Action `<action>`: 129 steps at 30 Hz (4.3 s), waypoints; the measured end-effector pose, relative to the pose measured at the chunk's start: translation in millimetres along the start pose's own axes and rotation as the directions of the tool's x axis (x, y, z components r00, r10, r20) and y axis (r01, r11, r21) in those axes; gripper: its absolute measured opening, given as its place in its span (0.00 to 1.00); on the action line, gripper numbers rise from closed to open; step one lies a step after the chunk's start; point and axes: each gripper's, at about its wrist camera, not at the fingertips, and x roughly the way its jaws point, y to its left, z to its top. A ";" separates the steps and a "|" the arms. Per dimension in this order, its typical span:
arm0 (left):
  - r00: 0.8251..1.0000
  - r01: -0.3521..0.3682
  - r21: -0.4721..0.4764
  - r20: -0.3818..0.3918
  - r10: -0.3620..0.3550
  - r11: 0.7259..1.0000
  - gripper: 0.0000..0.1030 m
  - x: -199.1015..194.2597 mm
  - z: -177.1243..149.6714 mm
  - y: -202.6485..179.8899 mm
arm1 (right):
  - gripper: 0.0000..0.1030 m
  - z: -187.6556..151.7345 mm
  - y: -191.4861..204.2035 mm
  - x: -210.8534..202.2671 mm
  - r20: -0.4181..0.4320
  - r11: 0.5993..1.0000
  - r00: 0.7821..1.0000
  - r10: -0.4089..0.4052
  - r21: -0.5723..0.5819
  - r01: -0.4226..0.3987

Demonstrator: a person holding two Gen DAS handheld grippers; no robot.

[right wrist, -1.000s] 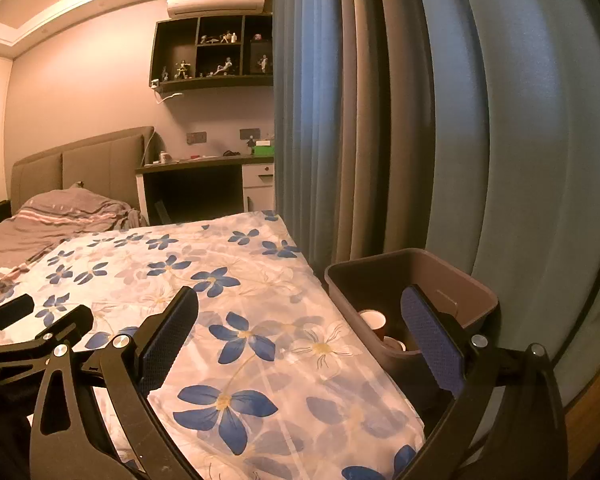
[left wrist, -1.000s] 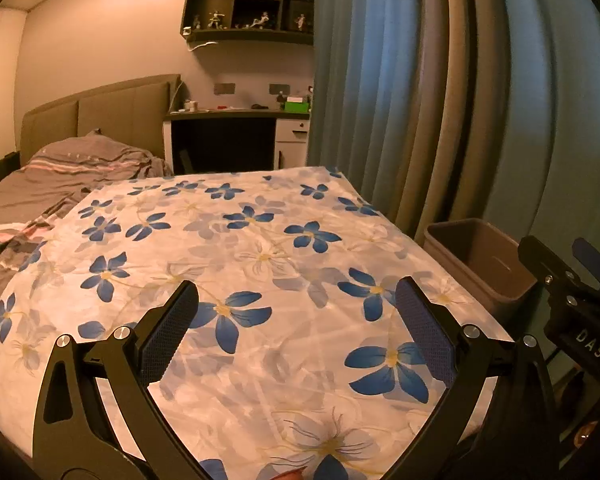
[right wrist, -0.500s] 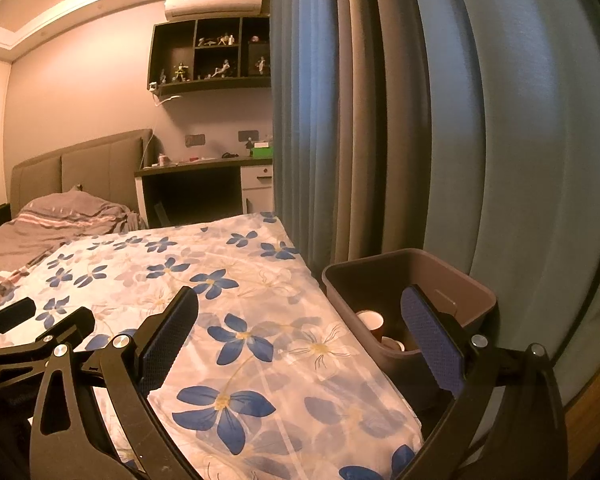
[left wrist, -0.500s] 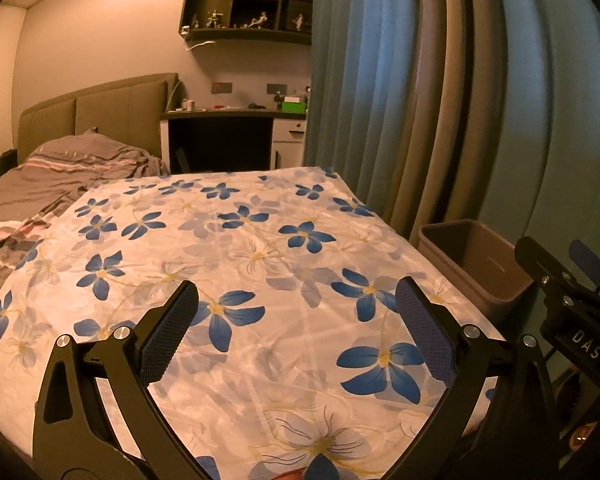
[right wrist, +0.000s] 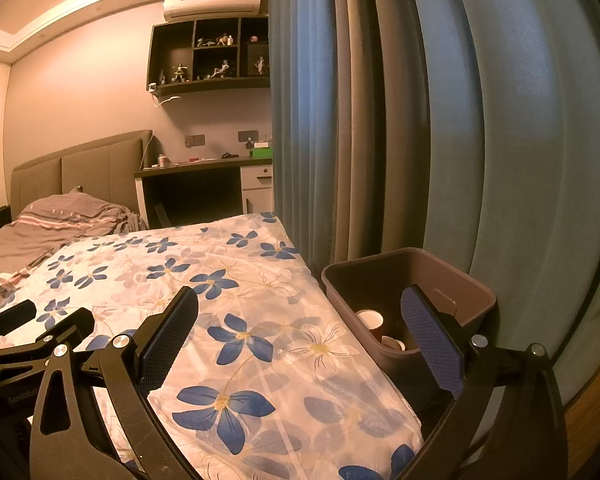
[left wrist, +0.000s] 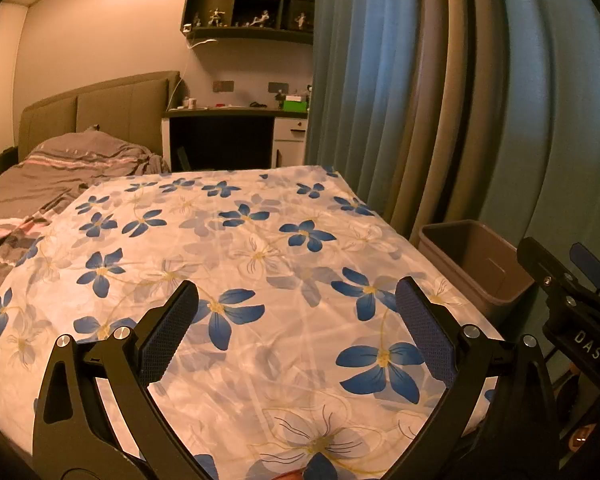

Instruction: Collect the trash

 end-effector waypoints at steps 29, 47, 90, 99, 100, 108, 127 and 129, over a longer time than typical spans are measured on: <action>1.000 0.002 -0.003 -0.001 -0.002 1.000 0.94 -0.9 0.4 -0.6 | 0.95 -0.5 -1.2 0.0 -0.001 1.000 1.000 0.001 0.003 -0.001; 1.000 0.002 -0.003 -0.001 -0.002 1.000 0.94 -0.8 0.8 -0.6 | 0.95 0.1 -2.4 0.3 -0.004 1.000 1.000 0.001 0.007 -0.001; 1.000 -0.006 -0.008 -0.008 0.005 1.000 0.81 -2.0 -1.5 -4.7 | 0.95 1.1 -5.0 -2.5 -0.008 1.000 1.000 0.002 0.012 -0.001; 1.000 -0.005 -0.009 -0.009 0.004 1.000 0.81 -3.8 -2.1 -5.6 | 0.95 1.0 -5.8 -1.8 -0.009 1.000 1.000 0.002 0.012 -0.002; 1.000 -0.005 -0.009 -0.009 0.005 1.000 0.81 -2.5 -1.2 -4.7 | 0.95 0.9 -5.7 -2.3 -0.010 1.000 1.000 0.002 0.012 -0.002; 1.000 -0.008 -0.010 -0.009 0.008 1.000 0.81 -3.3 -1.6 -5.7 | 0.95 0.7 -5.7 -3.3 -0.010 1.000 1.000 0.002 0.013 -0.001; 1.000 -0.008 -0.009 -0.009 0.008 1.000 0.82 -2.8 -1.2 -5.3 | 0.95 1.4 -6.6 -2.5 -0.011 1.000 1.000 0.003 0.015 -0.003; 1.000 -0.007 -0.009 -0.009 0.007 1.000 0.83 -2.3 -0.7 -4.8 | 0.95 1.3 -6.5 -3.2 -0.011 1.000 1.000 0.003 0.016 -0.003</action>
